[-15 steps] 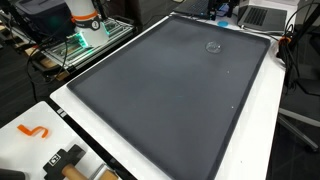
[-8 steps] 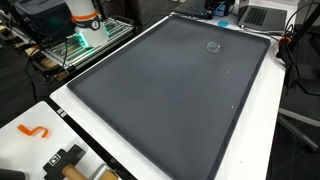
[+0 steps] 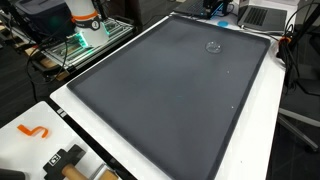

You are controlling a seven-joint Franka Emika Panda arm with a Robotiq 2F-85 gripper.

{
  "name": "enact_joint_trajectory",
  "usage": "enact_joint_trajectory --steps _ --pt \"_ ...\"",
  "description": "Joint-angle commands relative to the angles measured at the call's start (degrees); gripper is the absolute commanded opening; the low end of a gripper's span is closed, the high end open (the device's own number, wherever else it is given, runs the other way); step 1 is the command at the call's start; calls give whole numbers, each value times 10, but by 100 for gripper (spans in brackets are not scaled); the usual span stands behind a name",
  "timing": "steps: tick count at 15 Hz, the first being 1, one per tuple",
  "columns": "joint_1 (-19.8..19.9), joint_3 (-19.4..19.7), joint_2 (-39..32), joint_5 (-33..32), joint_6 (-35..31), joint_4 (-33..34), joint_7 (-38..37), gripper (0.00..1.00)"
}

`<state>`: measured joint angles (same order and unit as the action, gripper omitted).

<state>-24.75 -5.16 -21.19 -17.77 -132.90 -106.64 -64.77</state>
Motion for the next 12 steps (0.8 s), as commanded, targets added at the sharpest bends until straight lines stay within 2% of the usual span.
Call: enact_joint_trajectory --steps 1,5,7,10,12 --pt "32 -18 31 32 -27 -43 62 100" --pt "69 -31 43 99 -53 -60 171 100" --pt "92 -40 45 152 -61 -65 258 100" --pt "122 -45 40 218 -44 -58 393 100" --pt "134 -39 33 240 -31 -48 456 100"
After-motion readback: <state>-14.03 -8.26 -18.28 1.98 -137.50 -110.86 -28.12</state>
